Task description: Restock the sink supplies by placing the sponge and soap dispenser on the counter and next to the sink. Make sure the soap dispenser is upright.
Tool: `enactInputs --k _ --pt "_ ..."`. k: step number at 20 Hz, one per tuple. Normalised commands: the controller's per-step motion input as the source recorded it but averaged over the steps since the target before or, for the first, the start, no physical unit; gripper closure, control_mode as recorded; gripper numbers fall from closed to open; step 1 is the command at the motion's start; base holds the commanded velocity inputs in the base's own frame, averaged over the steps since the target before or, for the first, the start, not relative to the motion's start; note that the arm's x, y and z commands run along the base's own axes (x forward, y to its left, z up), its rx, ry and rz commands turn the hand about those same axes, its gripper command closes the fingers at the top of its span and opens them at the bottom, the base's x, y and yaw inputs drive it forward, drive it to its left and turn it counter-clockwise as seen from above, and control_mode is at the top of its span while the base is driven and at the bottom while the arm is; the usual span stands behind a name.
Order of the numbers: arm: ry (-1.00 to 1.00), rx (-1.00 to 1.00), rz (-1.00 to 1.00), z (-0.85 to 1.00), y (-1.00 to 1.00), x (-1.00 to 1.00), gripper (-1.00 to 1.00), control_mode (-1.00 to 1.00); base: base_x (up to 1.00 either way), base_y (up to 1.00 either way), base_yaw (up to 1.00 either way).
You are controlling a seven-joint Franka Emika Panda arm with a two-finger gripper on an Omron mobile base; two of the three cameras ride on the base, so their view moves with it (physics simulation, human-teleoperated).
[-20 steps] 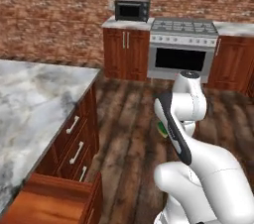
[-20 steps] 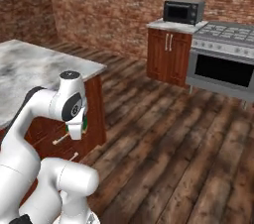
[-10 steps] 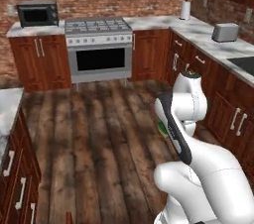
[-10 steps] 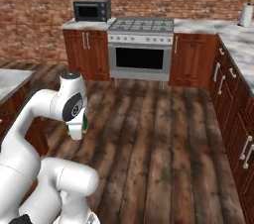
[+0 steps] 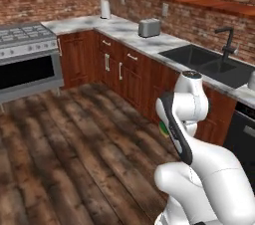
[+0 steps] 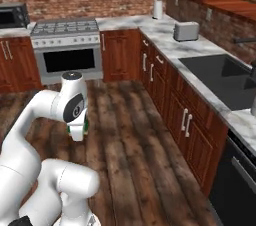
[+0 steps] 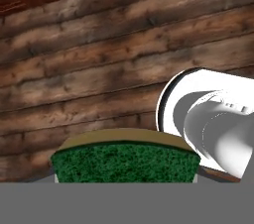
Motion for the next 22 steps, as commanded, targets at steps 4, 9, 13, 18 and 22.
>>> enactInputs --k 4,9,13,18,22 --pt "0.0 0.0 0.0 0.0 0.0 0.0 1.0 1.0 0.32 -0.11 -0.57" --pt "0.0 0.0 0.0 0.0 0.0 0.0 1.0 1.0 0.38 -0.03 -0.54" --pt "0.0 0.0 0.0 0.0 0.0 0.0 1.0 1.0 0.51 0.0 -0.53" --pt "0.0 0.0 0.0 0.0 0.0 0.0 1.0 1.0 0.66 0.02 -0.48" --pt "0.0 0.0 0.0 0.0 0.0 0.0 1.0 1.0 0.83 0.41 -0.39"
